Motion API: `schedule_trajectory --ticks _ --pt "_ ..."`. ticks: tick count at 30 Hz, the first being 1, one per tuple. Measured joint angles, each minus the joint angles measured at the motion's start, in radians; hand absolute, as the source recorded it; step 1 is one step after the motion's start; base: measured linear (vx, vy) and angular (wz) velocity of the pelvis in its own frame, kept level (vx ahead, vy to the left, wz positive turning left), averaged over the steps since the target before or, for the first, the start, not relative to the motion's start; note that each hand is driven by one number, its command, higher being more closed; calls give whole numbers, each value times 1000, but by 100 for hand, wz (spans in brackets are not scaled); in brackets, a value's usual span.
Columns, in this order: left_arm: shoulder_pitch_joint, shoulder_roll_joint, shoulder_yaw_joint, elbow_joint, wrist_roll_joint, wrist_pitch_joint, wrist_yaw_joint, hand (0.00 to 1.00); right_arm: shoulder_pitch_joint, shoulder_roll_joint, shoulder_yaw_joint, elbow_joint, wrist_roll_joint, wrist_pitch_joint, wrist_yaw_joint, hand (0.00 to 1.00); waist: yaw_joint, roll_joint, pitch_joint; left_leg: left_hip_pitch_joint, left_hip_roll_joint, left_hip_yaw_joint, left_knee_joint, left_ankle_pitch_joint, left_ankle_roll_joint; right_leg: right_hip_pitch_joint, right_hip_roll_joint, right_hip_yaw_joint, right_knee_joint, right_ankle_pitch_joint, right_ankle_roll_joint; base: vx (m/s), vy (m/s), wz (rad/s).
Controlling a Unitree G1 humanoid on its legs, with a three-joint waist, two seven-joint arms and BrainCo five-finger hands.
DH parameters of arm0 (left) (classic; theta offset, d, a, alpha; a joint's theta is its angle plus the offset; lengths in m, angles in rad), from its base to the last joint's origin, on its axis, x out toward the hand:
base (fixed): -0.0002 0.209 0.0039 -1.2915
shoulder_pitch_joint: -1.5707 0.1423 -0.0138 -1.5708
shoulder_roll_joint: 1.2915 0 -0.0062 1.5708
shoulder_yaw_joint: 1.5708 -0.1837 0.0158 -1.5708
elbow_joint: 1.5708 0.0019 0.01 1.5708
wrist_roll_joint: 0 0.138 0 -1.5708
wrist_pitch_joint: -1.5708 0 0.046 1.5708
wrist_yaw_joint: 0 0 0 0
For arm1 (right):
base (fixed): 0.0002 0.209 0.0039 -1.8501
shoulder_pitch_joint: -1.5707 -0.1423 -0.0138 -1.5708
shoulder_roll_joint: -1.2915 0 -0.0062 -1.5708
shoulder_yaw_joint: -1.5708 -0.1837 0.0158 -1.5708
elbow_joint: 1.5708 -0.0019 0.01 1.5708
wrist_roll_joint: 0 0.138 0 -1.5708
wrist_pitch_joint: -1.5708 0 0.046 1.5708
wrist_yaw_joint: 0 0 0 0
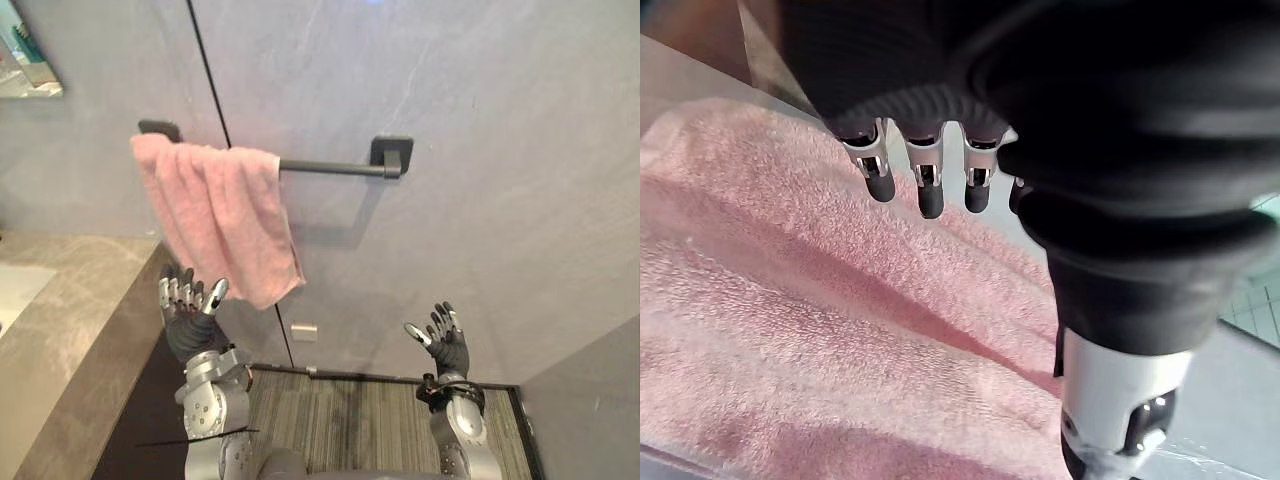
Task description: Organize washtable
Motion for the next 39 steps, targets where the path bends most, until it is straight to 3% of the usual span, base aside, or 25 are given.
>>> schedule_trajectory --ticks 1,3,4,5,7,10,15,20,24,27,29,34,39 --pt "0 0 0 -2 16 11 12 0 1 4 1 -1 0 0 -1 0 -3 -6 0 -17 16 2 -122 11 1 10 -20 0 -1 -3 5 251 178 -30" --pt "0 0 -4 -30 59 24 33 0 11 3 0 -18 1 0 -3 0 -10 -7 -7 -20 15 14 -325 147 45 29 -53 10 6 -37 63 313 290 -21" --pt "-2 2 -8 -59 91 29 39 0 16 0 -2 -30 1 -2 -4 0 -6 0 -21 -14 8 5 -369 279 -46 42 -66 33 9 -75 114 266 271 -5" --pt "-14 0 1 -66 109 32 54 0 15 15 -2 -23 1 2 -6 0 -13 -47 -36 -14 -31 19 -366 271 -29 41 -111 42 9 -84 123 266 267 4" --pt "-30 0 9 -88 133 41 84 0 -1 19 11 -24 -2 4 -7 0 -11 -73 -37 -13 -55 25 -360 261 -12 42 -132 59 5 -46 127 235 264 13" --pt "-31 0 48 -140 203 59 136 0 13 19 12 -16 -18 13 -24 0 -13 -73 -37 45 -59 47 -391 256 -4 63 -137 93 -7 30 149 93 190 -13" --pt "-36 1 69 -158 335 114 166 0 5 15 75 -15 -48 13 4 0 -18 -87 -54 85 -96 88 -493 275 9 72 -175 141 -91 48 159 -37 71 -24" --pt "-34 1 73 -157 345 148 97 0 15 13 97 -15 -102 41 24 0 -30 -83 -56 126 -114 109 -669 371 7 54 -184 148 -149 77 164 -85 16 -9" --pt "2 -1 39 -136 322 166 -6 0 81 10 106 -15 -111 72 50 0 -38 -61 -68 183 -116 111 -823 458 3 40 -172 151 -165 78 165 -60 -17 -5" --pt "23 -1 12 -104 307 179 -78 0 110 11 108 -15 -128 80 72 0 -37 -49 -67 187 -110 112 -846 468 -6 40 -164 149 -187 75 168 -55 -41 -11" --pt "43 -1 4 -94 307 191 -125 0 112 11 112 -15 -142 90 88 0 -37 -47 -66 181 -115 118 -847 476 -16 24 -172 143 -188 27 190 -93 -72 -14" --pt "77 -3 11 -90 331 222 -141 0 130 8 108 25 -192 106 102 0 -39 -15 -78 181 -88 104 -847 502 -33 23 -137 128 -170 11 175 -33 -75 5" --pt "84 -8 83 -226 438 250 -111 0 146 11 110 45 -214 113 139 0 -37 -24 -85 177 -89 93 -843 510 -33 27 -137 119 -169 11 174 50 -36 5"
